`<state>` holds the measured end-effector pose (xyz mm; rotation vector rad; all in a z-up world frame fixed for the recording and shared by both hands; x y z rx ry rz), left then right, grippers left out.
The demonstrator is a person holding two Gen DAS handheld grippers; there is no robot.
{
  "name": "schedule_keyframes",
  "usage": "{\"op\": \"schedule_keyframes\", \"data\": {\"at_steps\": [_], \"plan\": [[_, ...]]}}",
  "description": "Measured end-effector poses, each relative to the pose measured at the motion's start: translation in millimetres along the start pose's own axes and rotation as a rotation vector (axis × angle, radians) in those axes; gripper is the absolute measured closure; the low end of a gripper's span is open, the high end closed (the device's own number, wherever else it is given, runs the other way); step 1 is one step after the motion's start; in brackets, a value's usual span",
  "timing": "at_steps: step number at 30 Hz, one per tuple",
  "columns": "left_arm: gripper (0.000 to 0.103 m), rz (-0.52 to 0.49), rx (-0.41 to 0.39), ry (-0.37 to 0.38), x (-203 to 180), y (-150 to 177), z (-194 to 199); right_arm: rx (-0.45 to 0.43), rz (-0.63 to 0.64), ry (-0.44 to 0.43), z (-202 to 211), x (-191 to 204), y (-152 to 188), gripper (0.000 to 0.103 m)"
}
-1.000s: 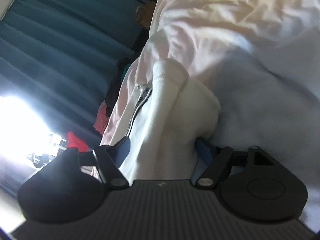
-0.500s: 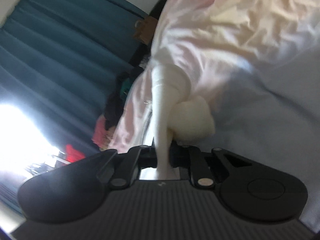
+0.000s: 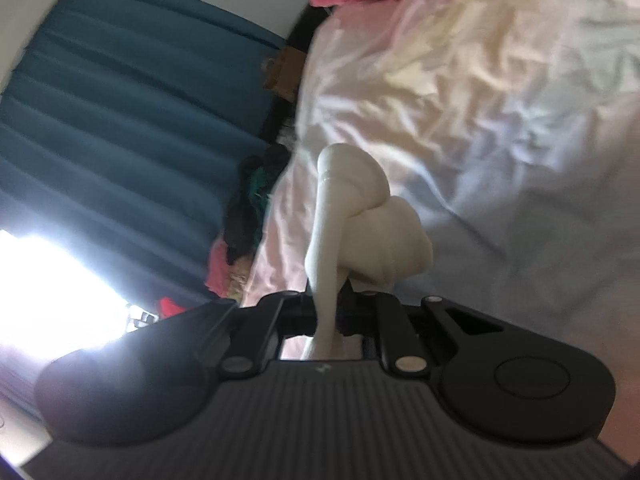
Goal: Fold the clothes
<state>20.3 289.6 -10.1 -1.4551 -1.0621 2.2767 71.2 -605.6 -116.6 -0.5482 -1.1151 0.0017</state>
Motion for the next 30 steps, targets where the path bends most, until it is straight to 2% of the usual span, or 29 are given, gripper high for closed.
{"op": "schedule_keyframes", "data": {"at_steps": [5, 8, 10, 11, 12, 13, 14, 15, 16, 17, 23, 26, 30], "plan": [[0.092, 0.007, 0.140, -0.140, 34, 15, 2, 0.094, -0.038, 0.139, -3, -44, 9, 0.091], [0.085, -0.010, 0.177, -0.169, 41, 17, 8, 0.132, -0.102, 0.173, -5, -63, 12, 0.089], [0.074, -0.044, 0.185, -0.183, 41, 15, 13, 0.144, -0.139, 0.176, -5, -69, 14, 0.087], [0.059, -0.064, 0.189, -0.187, 41, 15, 16, 0.149, -0.148, 0.176, -5, -70, 16, 0.085], [0.048, -0.086, 0.193, -0.188, 39, 17, 20, 0.155, -0.157, 0.175, -5, -71, 17, 0.083], [0.045, -0.106, 0.197, -0.187, 36, 19, 24, 0.162, -0.164, 0.170, -6, -72, 18, 0.076], [0.041, -0.127, 0.201, -0.183, 33, 22, 28, 0.170, -0.171, 0.165, -7, -72, 18, 0.062], [0.034, -0.154, 0.200, -0.176, 29, 25, 33, 0.179, -0.176, 0.158, -8, -73, 19, 0.054], [0.031, -0.187, 0.194, -0.169, 24, 30, 40, 0.187, -0.180, 0.150, -10, -73, 20, 0.034], [0.026, -0.221, 0.189, -0.162, 20, 34, 46, 0.195, -0.184, 0.142, -11, -73, 21, 0.025], [0.020, -0.406, 0.116, -0.036, -25, 61, 76, 0.210, -0.142, 0.066, -21, -62, 25, 0.023], [0.019, -0.478, 0.144, 0.070, -54, 93, 80, 0.176, -0.108, 0.007, -24, -54, 20, 0.023], [0.014, -0.551, 0.218, 0.179, -89, 155, 73, 0.105, -0.120, -0.101, -19, -39, 10, 0.023]]}}
Point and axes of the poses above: each gripper's, at about its wrist camera, not at the fingertips, and z roughly against the way its jaws point, x to its left, y to its underside, the point moved 5 cm from there along -z, roughly the way its jaws point, and after that the axes turned 14 degrees about -x, right-handed, at the moved point
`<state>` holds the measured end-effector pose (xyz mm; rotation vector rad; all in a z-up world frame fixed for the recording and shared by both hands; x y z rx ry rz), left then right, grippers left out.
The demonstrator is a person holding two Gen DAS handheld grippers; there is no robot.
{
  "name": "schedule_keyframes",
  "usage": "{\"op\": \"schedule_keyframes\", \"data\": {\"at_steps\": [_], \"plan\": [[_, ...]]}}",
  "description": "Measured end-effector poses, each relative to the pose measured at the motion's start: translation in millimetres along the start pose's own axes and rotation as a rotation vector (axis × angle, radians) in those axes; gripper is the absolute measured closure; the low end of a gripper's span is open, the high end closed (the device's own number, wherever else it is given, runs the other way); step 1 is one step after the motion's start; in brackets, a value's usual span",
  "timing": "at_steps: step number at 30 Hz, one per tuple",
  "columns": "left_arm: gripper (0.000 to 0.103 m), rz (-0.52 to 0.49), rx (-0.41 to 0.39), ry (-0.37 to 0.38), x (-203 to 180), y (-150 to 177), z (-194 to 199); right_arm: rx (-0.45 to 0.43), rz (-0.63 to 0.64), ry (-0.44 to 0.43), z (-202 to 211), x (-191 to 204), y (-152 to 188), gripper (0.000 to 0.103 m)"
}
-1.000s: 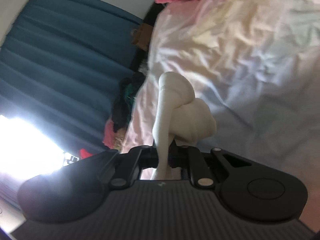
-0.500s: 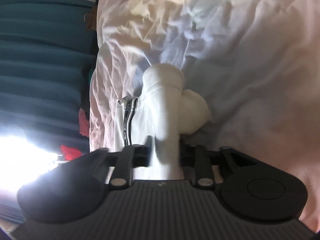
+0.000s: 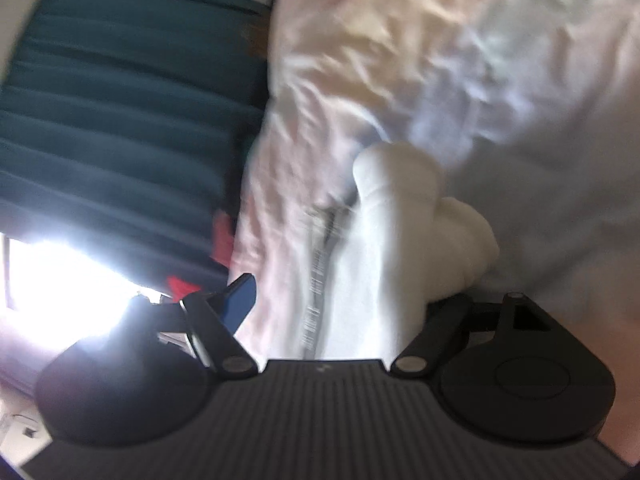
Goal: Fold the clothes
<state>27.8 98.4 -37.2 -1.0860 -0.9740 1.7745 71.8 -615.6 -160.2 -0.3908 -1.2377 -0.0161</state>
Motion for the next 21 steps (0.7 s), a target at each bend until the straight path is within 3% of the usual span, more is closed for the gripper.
{"op": "schedule_keyframes", "data": {"at_steps": [4, 9, 12, 15, 19, 21], "plan": [[0.014, -0.139, 0.023, 0.118, -60, 43, -26, -0.009, 0.021, -0.046, 0, 7, -3, 0.023], [0.014, -0.293, 0.046, 0.178, -105, 99, -36, 0.020, 0.015, 0.010, -7, -8, -2, 0.023], [0.012, -0.357, 0.128, 0.184, -112, 133, -40, 0.074, 0.019, 0.040, -13, -17, 3, 0.023], [0.009, -0.372, 0.175, 0.188, -109, 150, -43, 0.095, 0.055, 0.057, -17, -17, 8, 0.024], [0.008, -0.328, 0.192, 0.201, -106, 147, -42, 0.072, 0.163, 0.080, -18, -3, 12, 0.024], [0.007, -0.327, 0.196, 0.205, -106, 146, -41, 0.046, 0.238, 0.070, -14, 10, 14, 0.030]]}}
Point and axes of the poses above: each gripper's, at about its wrist camera, not at the fingertips, and z roughly against the way its jaws point, x to its left, y to its underside, the point moved 5 cm from there along -z, roughly the way its jaws point, and after that the axes turned 14 degrees about -x, right-handed, at the moved point
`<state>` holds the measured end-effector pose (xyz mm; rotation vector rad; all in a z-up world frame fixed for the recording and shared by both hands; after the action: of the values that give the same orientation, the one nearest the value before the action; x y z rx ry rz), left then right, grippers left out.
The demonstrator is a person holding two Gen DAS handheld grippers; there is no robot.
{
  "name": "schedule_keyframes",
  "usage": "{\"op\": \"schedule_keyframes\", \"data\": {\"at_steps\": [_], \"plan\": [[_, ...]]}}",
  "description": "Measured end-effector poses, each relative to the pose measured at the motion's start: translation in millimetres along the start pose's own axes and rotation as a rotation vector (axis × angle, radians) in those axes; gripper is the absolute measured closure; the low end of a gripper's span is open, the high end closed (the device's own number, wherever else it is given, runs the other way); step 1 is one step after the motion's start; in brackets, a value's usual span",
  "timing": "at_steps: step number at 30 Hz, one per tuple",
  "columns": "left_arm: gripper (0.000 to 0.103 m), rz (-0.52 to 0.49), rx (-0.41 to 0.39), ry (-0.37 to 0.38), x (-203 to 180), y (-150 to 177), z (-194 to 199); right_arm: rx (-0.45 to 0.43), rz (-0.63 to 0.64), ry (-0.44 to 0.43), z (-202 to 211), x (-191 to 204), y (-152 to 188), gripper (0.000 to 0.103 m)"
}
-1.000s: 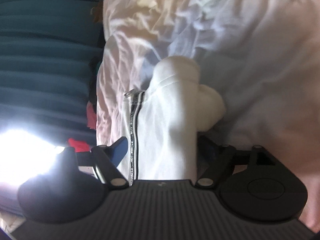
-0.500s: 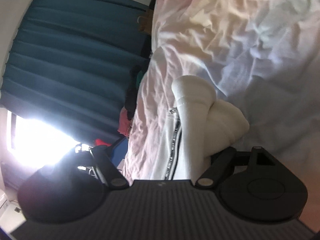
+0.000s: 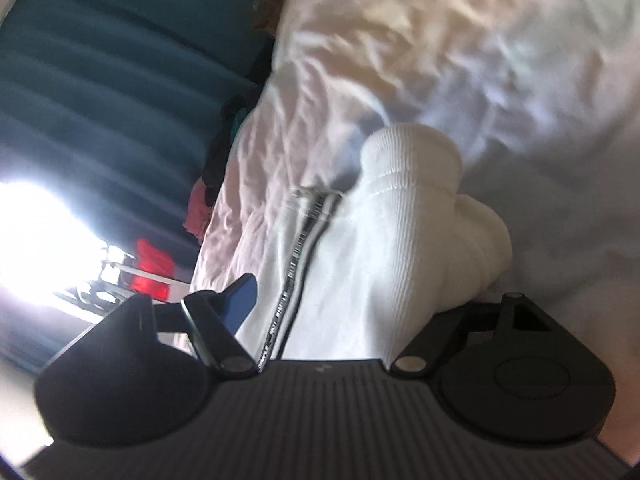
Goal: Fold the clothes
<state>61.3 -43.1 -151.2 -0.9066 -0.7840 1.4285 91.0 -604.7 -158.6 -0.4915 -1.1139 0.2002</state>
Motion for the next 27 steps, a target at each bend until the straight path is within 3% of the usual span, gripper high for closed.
{"op": "schedule_keyframes", "data": {"at_steps": [3, 5, 7, 11, 17, 24, 27], "plan": [[0.007, -0.015, 0.002, 0.000, -1, -3, 1, -0.040, 0.096, -0.001, 7, 18, -1, 0.045], [0.007, -0.019, 0.004, 0.001, -1, -4, 2, -0.053, 0.158, 0.030, 11, 26, 0, 0.074], [0.007, -0.019, 0.004, 0.004, 0, -5, 3, -0.063, 0.222, 0.066, 14, 34, 1, 0.086], [0.007, -0.017, -0.001, 0.007, 1, -6, 6, -0.125, 0.394, 0.006, 34, 70, 4, 0.088], [0.009, 0.071, -0.083, -0.030, 17, -23, 24, -0.244, 0.721, -0.191, 82, 156, 45, 0.089], [0.009, 0.186, -0.165, -0.089, 42, -42, 44, -0.295, 1.143, -0.514, 144, 230, 162, 0.089], [0.009, 0.239, -0.170, -0.105, 50, -47, 50, -0.206, 1.302, -0.643, 161, 229, 233, 0.089]]}}
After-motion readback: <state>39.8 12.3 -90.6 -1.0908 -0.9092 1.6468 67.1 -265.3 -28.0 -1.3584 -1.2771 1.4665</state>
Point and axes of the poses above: each gripper's, at about its wrist camera, not at the fingertips, and z roughly against the way its jaws point, x to its left, y to its underside, the point moved 5 cm from there along -z, roughly the way its jaws point, and after that the axes turned 14 degrees about -x, right-handed, at the moved point
